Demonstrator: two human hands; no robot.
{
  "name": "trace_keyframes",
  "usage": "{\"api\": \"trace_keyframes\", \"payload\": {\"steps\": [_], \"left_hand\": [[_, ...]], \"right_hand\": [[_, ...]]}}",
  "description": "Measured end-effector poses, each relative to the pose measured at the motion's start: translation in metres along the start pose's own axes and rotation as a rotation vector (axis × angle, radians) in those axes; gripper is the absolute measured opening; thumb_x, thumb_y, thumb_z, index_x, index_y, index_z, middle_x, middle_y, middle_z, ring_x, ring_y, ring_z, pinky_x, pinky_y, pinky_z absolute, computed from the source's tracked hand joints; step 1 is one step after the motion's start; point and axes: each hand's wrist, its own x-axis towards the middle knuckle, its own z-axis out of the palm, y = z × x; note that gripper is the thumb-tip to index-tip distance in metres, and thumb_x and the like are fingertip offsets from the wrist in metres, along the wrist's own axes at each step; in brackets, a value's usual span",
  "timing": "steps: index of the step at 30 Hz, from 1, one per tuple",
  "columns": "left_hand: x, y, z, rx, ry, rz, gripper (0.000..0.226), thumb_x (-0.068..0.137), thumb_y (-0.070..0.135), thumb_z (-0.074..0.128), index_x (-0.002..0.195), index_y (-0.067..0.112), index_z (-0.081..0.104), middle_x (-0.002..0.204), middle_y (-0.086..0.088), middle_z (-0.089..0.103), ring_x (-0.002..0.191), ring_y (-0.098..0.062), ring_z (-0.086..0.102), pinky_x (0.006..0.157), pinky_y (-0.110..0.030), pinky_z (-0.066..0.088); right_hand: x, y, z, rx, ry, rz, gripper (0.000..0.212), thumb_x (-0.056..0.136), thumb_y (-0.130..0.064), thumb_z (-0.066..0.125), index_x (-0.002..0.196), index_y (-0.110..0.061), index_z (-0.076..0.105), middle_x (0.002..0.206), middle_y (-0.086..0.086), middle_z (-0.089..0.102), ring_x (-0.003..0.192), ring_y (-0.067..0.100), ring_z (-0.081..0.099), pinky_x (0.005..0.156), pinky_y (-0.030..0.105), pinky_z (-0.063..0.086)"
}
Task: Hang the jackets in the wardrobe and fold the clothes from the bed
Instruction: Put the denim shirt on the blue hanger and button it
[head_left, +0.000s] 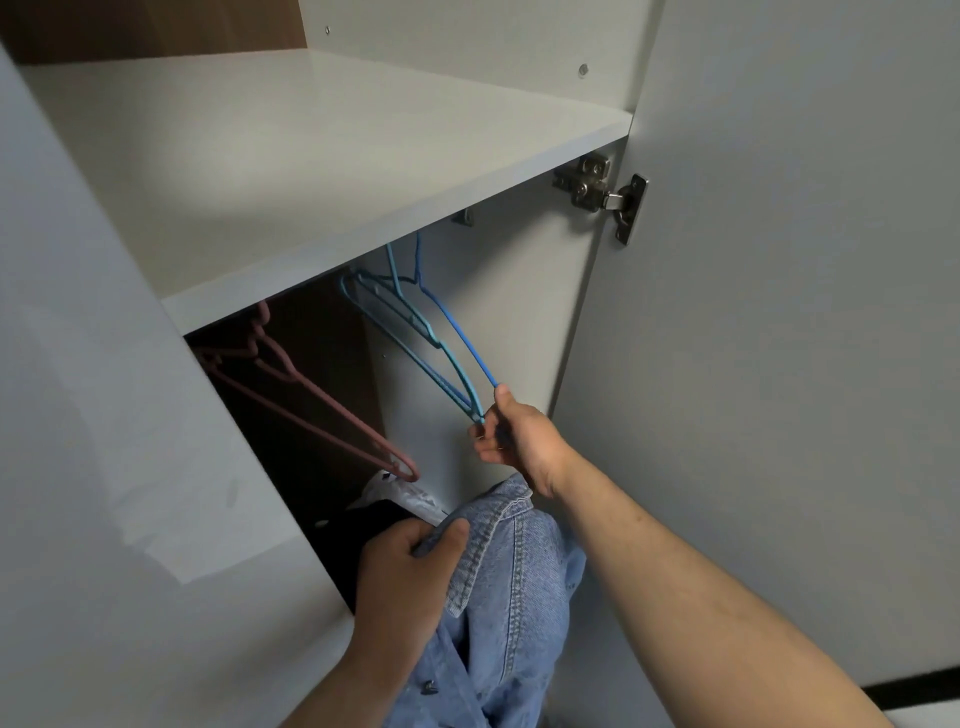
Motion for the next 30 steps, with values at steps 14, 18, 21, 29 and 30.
{"api": "trace_keyframes", "payload": {"steps": [14, 18, 21, 29, 30], "left_hand": [[-0.006, 0.004, -0.001, -0.025, -0.031, -0.015, 0.05, 0.082, 0.029, 0.075, 0.053, 0.004, 0.042, 0.046, 0.001, 0.038, 0.046, -0.01, 0.035, 0.048, -0.028, 0.031], [-0.006, 0.006, -0.001, -0.025, -0.024, -0.006, 0.049, 0.081, 0.029, 0.076, 0.056, 0.0, 0.045, 0.046, 0.001, 0.04, 0.046, -0.01, 0.037, 0.046, -0.024, 0.033], [-0.006, 0.006, 0.0, -0.013, -0.023, -0.004, 0.049, 0.08, 0.03, 0.076, 0.055, 0.002, 0.045, 0.045, 0.002, 0.04, 0.046, -0.01, 0.038, 0.048, -0.027, 0.035], [-0.006, 0.004, 0.002, 0.015, -0.021, 0.008, 0.048, 0.079, 0.024, 0.078, 0.053, 0.0, 0.046, 0.044, 0.003, 0.04, 0.044, -0.009, 0.036, 0.046, -0.024, 0.034], [-0.006, 0.005, 0.001, 0.016, -0.019, 0.007, 0.048, 0.079, 0.024, 0.078, 0.053, -0.001, 0.046, 0.044, 0.002, 0.04, 0.045, -0.009, 0.036, 0.046, -0.025, 0.034]], "right_hand": [[-0.01, -0.027, -0.019, -0.307, 0.123, -0.189, 0.062, 0.103, -0.046, 0.039, 0.052, -0.014, 0.056, 0.071, 0.019, 0.068, 0.06, 0.025, 0.063, 0.063, 0.029, 0.053], [-0.021, -0.033, -0.024, -0.299, 0.125, -0.207, 0.054, 0.104, -0.042, 0.04, 0.063, -0.008, 0.054, 0.075, 0.017, 0.067, 0.062, 0.025, 0.063, 0.065, 0.032, 0.054], [-0.026, -0.039, -0.026, -0.4, 0.138, -0.209, 0.059, 0.103, -0.045, 0.038, 0.072, -0.001, 0.063, 0.07, 0.009, 0.07, 0.056, 0.016, 0.065, 0.059, 0.028, 0.049], [-0.035, -0.044, -0.029, -0.328, 0.11, -0.268, 0.06, 0.104, -0.042, 0.039, 0.053, -0.012, 0.053, 0.071, 0.014, 0.065, 0.064, 0.023, 0.064, 0.063, 0.027, 0.053], [-0.038, -0.043, -0.031, -0.321, 0.103, -0.273, 0.062, 0.104, -0.041, 0.039, 0.05, -0.012, 0.05, 0.07, 0.015, 0.064, 0.066, 0.024, 0.064, 0.066, 0.03, 0.054]]}}
